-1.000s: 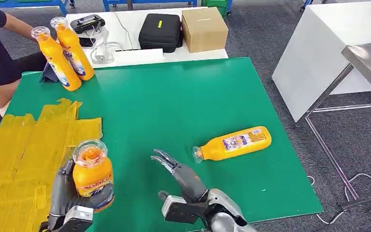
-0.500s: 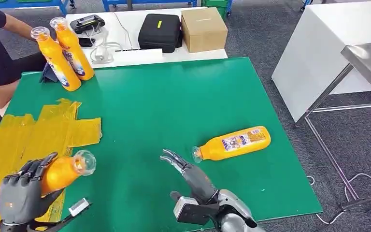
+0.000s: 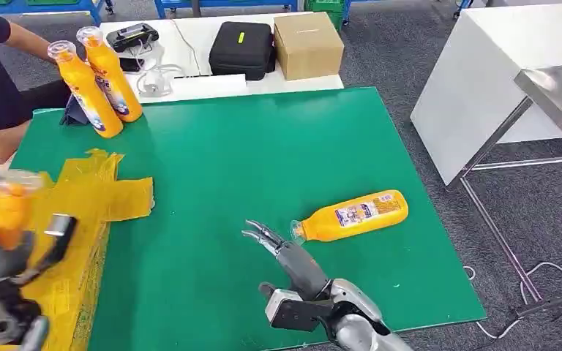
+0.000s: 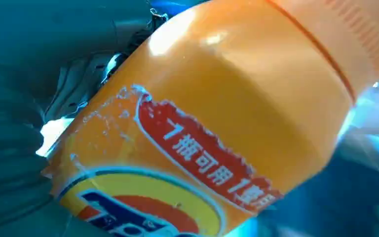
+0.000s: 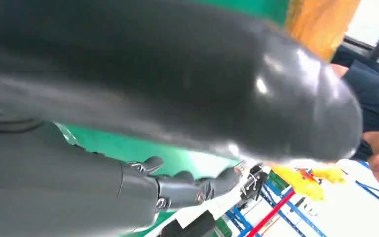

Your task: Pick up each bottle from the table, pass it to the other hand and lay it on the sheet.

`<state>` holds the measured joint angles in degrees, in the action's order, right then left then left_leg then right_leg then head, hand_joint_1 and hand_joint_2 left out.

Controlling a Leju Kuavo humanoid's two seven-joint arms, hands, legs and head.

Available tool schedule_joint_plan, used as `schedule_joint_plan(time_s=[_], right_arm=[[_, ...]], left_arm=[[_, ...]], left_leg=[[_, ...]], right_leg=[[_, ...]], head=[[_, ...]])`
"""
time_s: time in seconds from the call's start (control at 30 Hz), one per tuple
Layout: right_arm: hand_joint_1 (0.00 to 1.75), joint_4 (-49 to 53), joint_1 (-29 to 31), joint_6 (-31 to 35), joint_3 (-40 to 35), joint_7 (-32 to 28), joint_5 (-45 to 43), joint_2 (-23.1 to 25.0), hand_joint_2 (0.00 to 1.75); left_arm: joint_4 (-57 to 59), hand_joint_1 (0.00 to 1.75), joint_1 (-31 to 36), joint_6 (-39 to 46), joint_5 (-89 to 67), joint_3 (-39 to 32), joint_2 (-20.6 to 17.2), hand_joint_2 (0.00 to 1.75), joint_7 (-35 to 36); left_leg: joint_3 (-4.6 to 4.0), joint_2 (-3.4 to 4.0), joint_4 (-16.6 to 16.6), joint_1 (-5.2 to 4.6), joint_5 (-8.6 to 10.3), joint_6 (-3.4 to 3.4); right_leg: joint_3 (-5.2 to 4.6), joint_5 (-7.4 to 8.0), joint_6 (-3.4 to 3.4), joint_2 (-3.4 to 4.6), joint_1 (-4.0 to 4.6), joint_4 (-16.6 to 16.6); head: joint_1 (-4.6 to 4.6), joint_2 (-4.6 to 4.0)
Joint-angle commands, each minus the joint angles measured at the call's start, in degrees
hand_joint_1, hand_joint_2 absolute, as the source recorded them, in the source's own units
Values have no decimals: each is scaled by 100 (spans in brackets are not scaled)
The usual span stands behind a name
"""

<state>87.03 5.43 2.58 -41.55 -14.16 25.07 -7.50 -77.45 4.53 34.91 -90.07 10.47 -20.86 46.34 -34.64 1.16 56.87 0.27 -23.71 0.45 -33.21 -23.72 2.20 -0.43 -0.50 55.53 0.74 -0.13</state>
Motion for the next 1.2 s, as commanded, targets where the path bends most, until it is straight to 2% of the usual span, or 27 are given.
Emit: schedule_joint_plan(time_s=[0.03, 0.07, 0.17, 0.2, 0.27, 0.6, 0.63, 0.67, 0.77, 0.8, 0.9, 1.03, 1.2], right_arm=[[0, -190, 220, -34, -141, -2, 20, -51, 0], [0, -190, 220, -34, -141, -2, 20, -51, 0], [0, -201, 237, -57, -140, 17, 14, -21, 0], [0, -211, 252, -53, -142, 15, 15, -13, 0], [0, -237, 267, -67, -132, 27, 0, 9, 0], [0, -265, 294, -96, -109, 37, -24, 47, 0], [0, -275, 290, -99, -102, 39, -22, 66, 0], [0, -294, 287, -108, -98, 43, -21, 95, 0], [0, -320, 295, -111, -91, 51, -10, 124, 0], [0, -356, 316, -112, -83, 54, -7, 146, 0], [0, -367, 325, -119, -25, 56, -7, 128, 0], [0, -266, 193, -93, 189, 39, 29, 31, 0], [0, -161, 41, -80, 302, -10, 137, -48, 0]], left_arm=[[1771, 175, 372, -184, 7, 3433, -547, 175, -712], [1771, 175, 372, -184, 7, 3433, -547, 175, -712], [2092, 175, 273, -134, 7, 3485, -296, 175, -779], [2107, 175, 105, -107, 7, 3055, -130, 175, -1304], [2084, 175, -38, -153, 7, 2708, 11, 175, -1795], [1867, 175, -302, -429, 7, 2268, 106, 175, -2371], [1833, 3, -371, -507, 7, 2057, 208, 175, -2525], [1745, 0, -462, -509, 7, 1776, 329, 175, -2771], [1645, 0, -482, -573, 7, 1657, 366, 175, -2929], [1556, 0, -550, -496, 7, 1466, 467, 0, -3147], [1262, 0, -759, -307, 7, 863, 771, 0, -3760], [517, 0, -1126, -49, 278, -145, 1363, 0, -4955], [4, 0, -1230, 116, 1041, -604, 1765, 0, -5720]], left_leg=[[17, 11, -1, 1, -12, 3], [27, 53, 2, -7, -15, 0], [40, 33, -10, -19, -15, -1], [28, 32, -9, -26, -12, 3], [39, 46, -8, -16, -19, 0], [64, -1, -10, -19, -13, 6], [64, -3, -10, -18, -13, 5], [69, -12, -12, -22, -11, 7], [84, -18, -11, -24, -11, 5], [85, -11, -10, -22, -13, 4], [92, -5, -9, -21, -14, 4], [91, -20, -5, -22, -13, 8], [82, -34, 1, -21, -13, 8]], right_leg=[[15, 0, 5, 23, -1, -9], [10, -2, 5, 57, -12, -7], [20, -2, 6, 45, -22, -16], [8, 0, 12, 44, -29, -12], [15, 3, 7, 63, -19, -17], [56, -11, 15, 23, -21, -8], [56, -10, 13, 25, -21, -8], [65, -12, 15, 15, -26, -8], [81, -15, 16, 7, -29, -6], [79, -12, 14, 17, -27, -6], [85, -10, 14, 24, -26, -7], [89, -14, 20, 5, -27, -6], [78, -19, 22, -10, -27, -3]], head=[[2, 0], [0, 0], [2, 0], [2, 0], [2, 0], [4, 0], [4, 0], [4, 0], [4, 0], [4, 0], [4, 0], [4, 0], [4, 0]])
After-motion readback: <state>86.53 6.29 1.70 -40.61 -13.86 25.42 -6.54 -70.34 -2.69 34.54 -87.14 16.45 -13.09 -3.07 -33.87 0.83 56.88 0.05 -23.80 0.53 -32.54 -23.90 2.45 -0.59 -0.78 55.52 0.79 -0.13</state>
